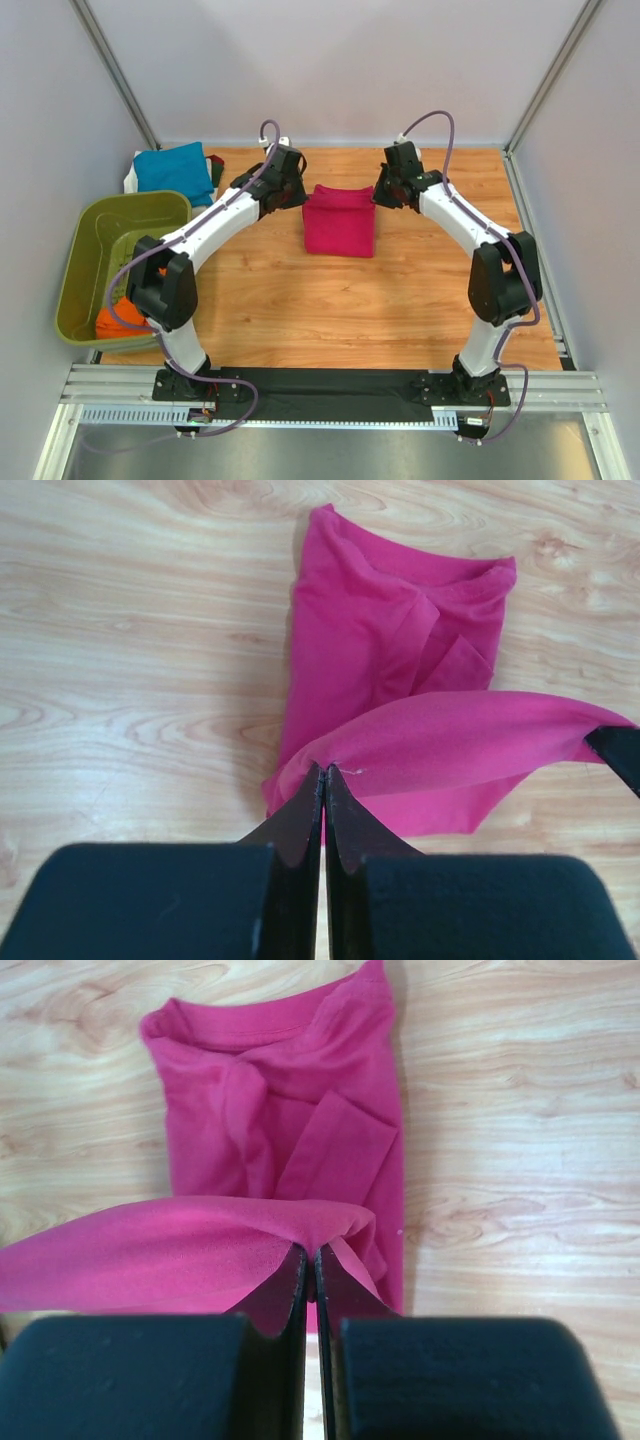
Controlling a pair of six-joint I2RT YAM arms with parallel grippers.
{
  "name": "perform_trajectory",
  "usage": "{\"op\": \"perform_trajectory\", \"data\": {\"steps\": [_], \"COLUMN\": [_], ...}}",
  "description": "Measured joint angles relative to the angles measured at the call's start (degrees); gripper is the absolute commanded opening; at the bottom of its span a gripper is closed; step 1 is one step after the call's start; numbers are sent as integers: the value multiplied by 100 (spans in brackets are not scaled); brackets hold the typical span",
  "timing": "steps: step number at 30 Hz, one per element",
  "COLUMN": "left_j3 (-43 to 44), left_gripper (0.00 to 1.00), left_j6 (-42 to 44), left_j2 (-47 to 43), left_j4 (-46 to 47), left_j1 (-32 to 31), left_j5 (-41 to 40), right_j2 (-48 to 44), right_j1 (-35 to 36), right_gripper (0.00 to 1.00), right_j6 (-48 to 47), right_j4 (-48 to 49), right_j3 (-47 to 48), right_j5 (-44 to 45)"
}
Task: Fold and stack the t-shirts
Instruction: Fold the tshirt
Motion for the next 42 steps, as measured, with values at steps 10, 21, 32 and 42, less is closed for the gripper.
{"op": "perform_trajectory", "data": {"steps": [10,21,32,42], "left_j3": [1416,3049,2304,1222], "left_gripper": [0,57,74,0], "left_j6": [98,192,649,146], "left_j2": [1670,3438,2487,1305], "left_j4": [33,-26,435,1696], "left_j1": [195,592,905,730], "left_j5": [4,247,929,2065], "right_j2": [1266,3075,2367,1611], "right_j1": [-428,-844,-970,-798], "right_gripper": [0,57,44,1], "right_j6": [-66,-271,-326,-151], "right_j4": [188,291,723,1561], "right_j3": [780,2605,2096,1414], "right_j5": [-157,-793,-1375,-2094]}}
